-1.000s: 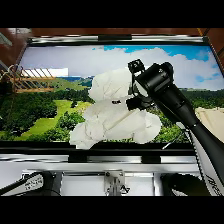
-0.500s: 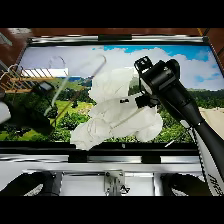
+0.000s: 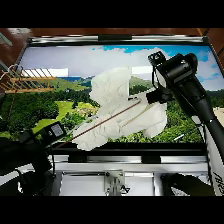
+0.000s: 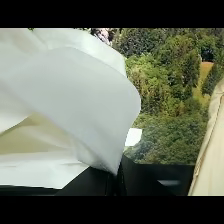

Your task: Fold the shirts.

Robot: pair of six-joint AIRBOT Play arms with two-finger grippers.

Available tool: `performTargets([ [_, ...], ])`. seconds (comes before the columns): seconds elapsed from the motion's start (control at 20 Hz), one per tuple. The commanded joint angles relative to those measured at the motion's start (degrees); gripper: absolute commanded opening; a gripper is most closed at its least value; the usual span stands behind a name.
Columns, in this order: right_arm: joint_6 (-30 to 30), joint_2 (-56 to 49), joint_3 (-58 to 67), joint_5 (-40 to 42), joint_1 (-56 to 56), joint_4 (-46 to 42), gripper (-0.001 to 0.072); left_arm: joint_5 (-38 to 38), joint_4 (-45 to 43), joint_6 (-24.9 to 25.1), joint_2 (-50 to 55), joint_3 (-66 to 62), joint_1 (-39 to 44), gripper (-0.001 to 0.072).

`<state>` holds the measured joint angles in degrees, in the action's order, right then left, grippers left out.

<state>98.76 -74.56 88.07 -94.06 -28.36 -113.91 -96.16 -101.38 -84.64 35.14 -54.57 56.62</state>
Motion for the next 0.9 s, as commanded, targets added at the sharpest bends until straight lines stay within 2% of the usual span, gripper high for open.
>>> performTargets([
  [0.0,-0.20,2.54,0.07,1.46,0.28,2.51,0.0075,6.60,-0.66,0.28,2.78,2.19,3.34,0.0056],
  [0.3,1.29,9.92,0.07,1.99,0.28,10.60,0.0076,23.21,-0.85,-4.17,12.90,2.23,-0.31,0.0056],
  [0.45,1.31,12.59,0.07,1.44,0.28,13.46,0.0076,25.53,-0.81,-4.09,15.65,2.23,-0.31,0.0056],
  [0.6,1.11,14.51,0.09,1.53,0.28,12.76,0.0076,26.08,0.74,-0.02,16.70,2.23,0.39,0.0056],
  [0.75,0.13,14.91,0.13,0.98,0.28,11.32,0.0076,25.14,4.13,7.23,16.70,2.25,1.36,0.0057],
  [0.85,0.66,14.91,0.13,0.63,0.26,14.80,0.0076,25.73,4.85,7.50,16.76,2.25,1.09,0.0056],
])
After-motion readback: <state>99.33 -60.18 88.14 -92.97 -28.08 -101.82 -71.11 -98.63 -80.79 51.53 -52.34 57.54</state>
